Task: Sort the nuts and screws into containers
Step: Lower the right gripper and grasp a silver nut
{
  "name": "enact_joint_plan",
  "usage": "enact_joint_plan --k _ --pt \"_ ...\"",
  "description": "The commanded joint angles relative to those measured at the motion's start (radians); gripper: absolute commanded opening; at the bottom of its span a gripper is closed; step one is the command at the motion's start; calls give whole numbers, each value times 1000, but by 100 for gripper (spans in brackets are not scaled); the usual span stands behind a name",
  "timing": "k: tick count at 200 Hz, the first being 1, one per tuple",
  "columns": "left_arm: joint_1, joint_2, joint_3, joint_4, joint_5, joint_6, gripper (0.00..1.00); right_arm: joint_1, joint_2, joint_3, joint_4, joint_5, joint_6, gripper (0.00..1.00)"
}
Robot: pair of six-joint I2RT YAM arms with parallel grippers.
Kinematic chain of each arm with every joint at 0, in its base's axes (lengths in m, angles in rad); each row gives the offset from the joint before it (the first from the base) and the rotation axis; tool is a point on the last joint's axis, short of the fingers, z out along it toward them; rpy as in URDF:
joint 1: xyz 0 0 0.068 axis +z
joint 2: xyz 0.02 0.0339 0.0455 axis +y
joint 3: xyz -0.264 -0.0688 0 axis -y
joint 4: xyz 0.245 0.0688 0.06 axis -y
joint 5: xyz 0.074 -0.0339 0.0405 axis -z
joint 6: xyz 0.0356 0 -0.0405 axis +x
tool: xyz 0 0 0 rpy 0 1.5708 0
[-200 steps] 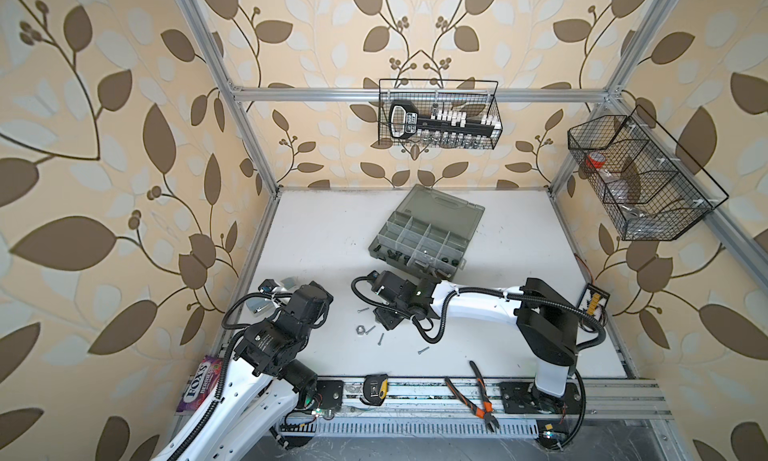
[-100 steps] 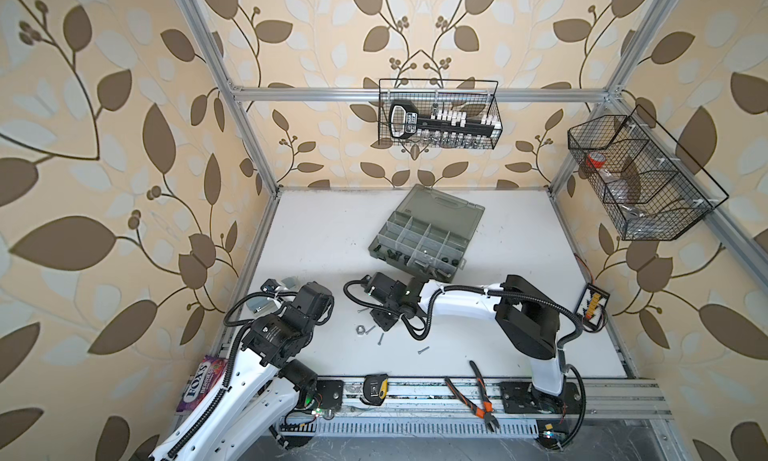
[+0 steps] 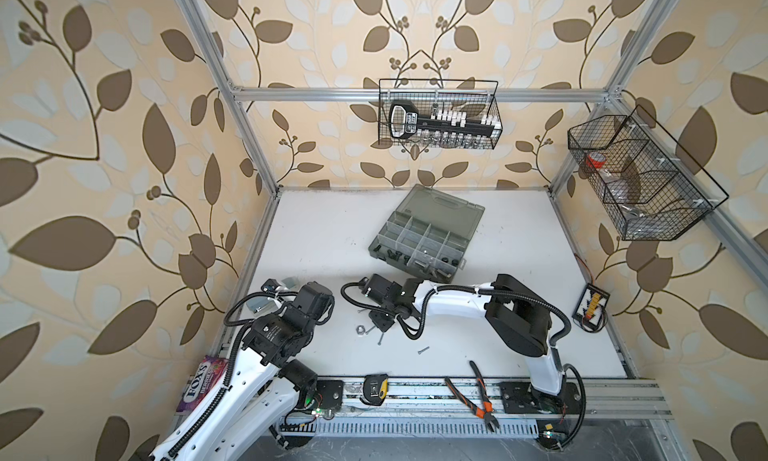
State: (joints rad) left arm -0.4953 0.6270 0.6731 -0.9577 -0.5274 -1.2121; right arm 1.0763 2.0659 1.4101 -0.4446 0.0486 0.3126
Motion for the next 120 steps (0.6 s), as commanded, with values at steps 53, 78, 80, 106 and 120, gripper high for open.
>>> enact_joint_plan --k 53,78,80,106,120 --pt "9 14 -4 -4 -25 -7 99 7 24 6 -20 13 -4 34" --pt "9 19 -1 -3 -24 -6 99 8 19 -2 -28 28 -7 34" --pt "9 19 -1 -2 -24 -5 99 8 19 -2 -29 30 -7 33" --pt "9 22 -1 -1 -25 -6 99 11 20 -9 -37 52 -13 33" --pt "9 21 0 0 -27 -7 99 15 24 -13 -40 63 -15 32"
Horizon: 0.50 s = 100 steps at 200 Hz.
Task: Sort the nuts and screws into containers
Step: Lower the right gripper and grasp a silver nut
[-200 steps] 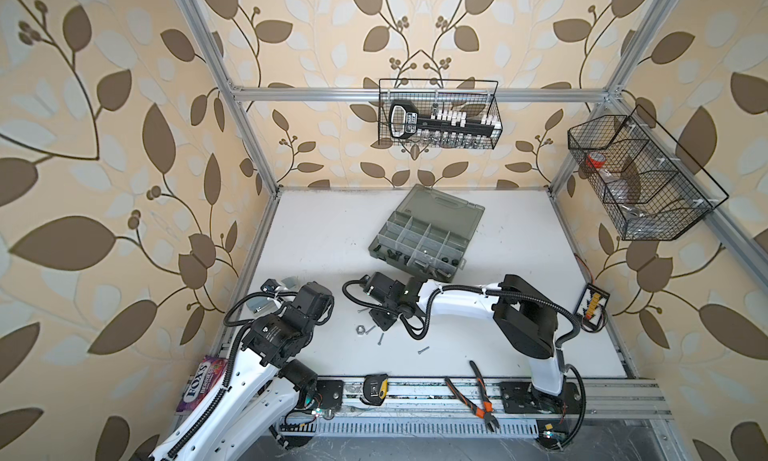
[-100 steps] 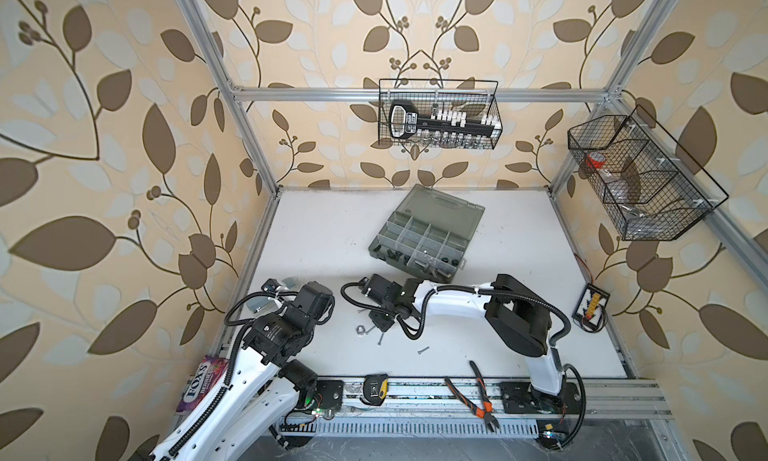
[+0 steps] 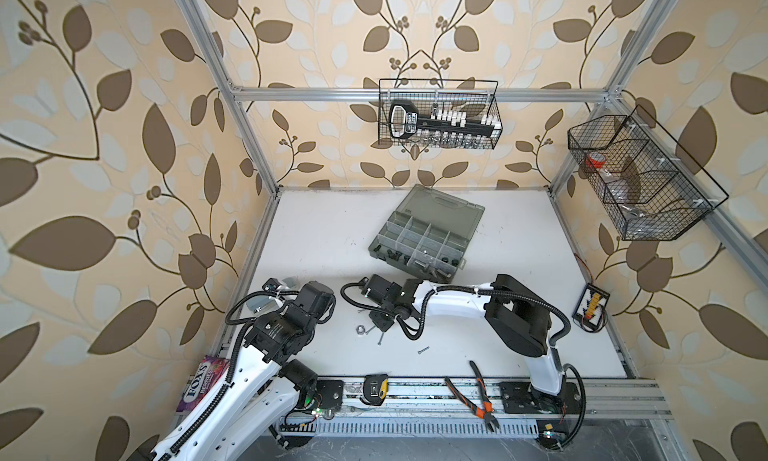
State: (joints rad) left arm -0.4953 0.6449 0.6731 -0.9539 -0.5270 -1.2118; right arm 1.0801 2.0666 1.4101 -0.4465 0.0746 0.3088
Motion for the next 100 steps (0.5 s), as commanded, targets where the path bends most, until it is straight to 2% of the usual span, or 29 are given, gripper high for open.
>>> enact_joint_plan --k 1,73,100 --pt "9 3 -1 -3 -28 -7 99 12 24 -14 -38 39 -11 32" --pt "9 2 2 -5 -31 -8 99 24 25 -47 -51 68 -10 31" --pt "9 2 5 -3 -33 -5 99 24 24 -63 -46 77 -7 26"
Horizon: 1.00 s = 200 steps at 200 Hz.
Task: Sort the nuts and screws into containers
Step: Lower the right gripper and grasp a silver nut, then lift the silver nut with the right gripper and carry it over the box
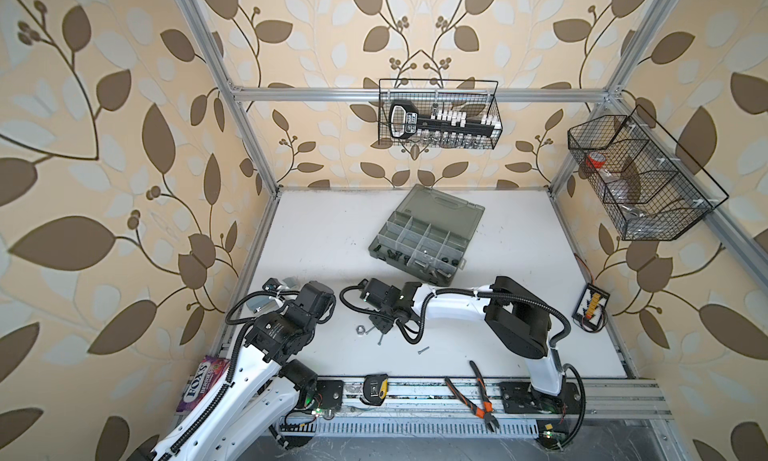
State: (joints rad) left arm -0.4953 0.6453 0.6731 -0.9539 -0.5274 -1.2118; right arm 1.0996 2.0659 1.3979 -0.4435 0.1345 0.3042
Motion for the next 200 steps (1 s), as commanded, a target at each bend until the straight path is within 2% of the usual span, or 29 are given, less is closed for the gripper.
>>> enact_joint_plan --k 1,55,109,153,200 --pt "9 2 4 -3 -33 -6 99 5 25 -51 -49 17 -2 26" --pt "9 7 12 -3 -37 3 99 -1 -6 -51 -41 57 -1 6" --pt "9 32 20 18 -26 28 99 -61 -149 -59 -39 86 -6 1" --pt "9 65 26 38 -2 54 99 -187 -268 -48 -34 80 -35 2" --pt "9 106 35 70 36 93 99 -383 -269 6 -35 39 -47 1"
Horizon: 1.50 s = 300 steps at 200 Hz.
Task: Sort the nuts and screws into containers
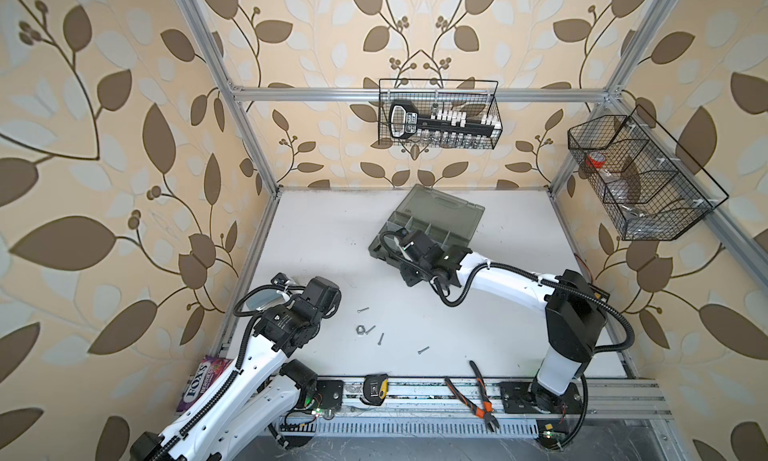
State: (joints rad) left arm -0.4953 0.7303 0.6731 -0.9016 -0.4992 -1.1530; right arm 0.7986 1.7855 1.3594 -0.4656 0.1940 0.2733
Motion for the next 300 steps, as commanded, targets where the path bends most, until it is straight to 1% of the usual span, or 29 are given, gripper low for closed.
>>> enact_joint_plan --k 1,10,14,27,57,99,135,159,165,172,208,224,261,274,300 --pt "9 22 34 18 8 34 99 -86 13 45 -13 -21 -16 1" --pt "9 34 35 21 15 36 99 -102 23 59 -14 -26 -16 2" --pt "9 38 36 22 19 37 99 -132 30 63 -13 -27 -16 2" --pt "9 52 38 27 27 40 99 -170 50 86 -16 -24 -16 1" --pt "9 66 38 38 36 48 99 -228 98 124 -16 -26 -14 1" --pt "9 70 38 44 47 58 99 -249 170 161 -16 -34 -19 2" --pt "9 70 35 50 58 58 99 -257 218 180 -19 -34 -20 5" --pt "9 73 35 52 65 63 99 -259 233 179 -22 -22 -23 10" --pt "9 75 35 53 67 65 99 -260 235 178 -24 -19 -25 13" --pt "9 76 33 54 71 69 99 -260 236 177 -25 -16 -25 19" --pt "9 111 35 56 124 106 99 -262 230 168 -27 -23 -23 32" --pt "10 135 37 55 157 118 99 -262 224 165 -27 -24 -22 35" --pt "9 185 44 58 248 163 99 -260 194 158 -28 -28 -19 37" --pt "8 199 36 74 292 175 99 -261 174 156 -28 -28 -19 39" --pt "-2 217 17 97 358 186 95 -261 118 141 -28 -28 -13 44"
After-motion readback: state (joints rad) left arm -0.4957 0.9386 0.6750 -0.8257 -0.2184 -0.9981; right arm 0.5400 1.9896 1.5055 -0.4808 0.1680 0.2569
